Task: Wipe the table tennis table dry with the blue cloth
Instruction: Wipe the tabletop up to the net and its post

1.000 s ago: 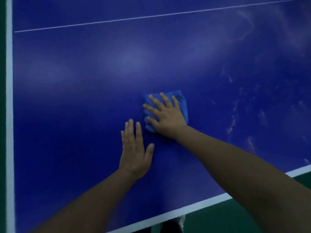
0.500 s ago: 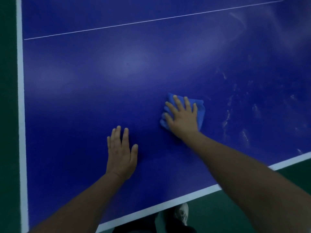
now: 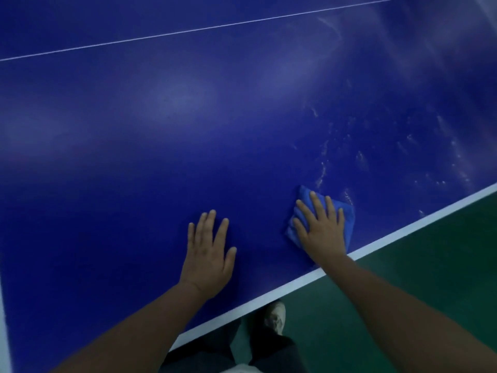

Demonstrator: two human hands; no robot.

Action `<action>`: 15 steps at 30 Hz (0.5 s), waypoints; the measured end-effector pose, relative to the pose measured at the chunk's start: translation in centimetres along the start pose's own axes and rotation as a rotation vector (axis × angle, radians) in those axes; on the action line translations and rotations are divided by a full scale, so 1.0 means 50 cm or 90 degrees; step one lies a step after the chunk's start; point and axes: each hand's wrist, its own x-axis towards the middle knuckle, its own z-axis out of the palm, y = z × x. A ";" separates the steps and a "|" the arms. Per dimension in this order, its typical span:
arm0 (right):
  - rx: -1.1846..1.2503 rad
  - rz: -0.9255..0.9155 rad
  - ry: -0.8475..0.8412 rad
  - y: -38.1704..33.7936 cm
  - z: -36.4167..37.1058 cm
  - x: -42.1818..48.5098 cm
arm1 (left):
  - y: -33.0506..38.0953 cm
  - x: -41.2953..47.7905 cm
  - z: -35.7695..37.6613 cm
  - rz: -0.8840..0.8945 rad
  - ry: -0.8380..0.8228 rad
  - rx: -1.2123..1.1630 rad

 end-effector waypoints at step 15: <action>-0.001 -0.144 -0.031 -0.044 0.042 -0.093 | 0.076 0.021 0.008 -0.035 -0.012 0.037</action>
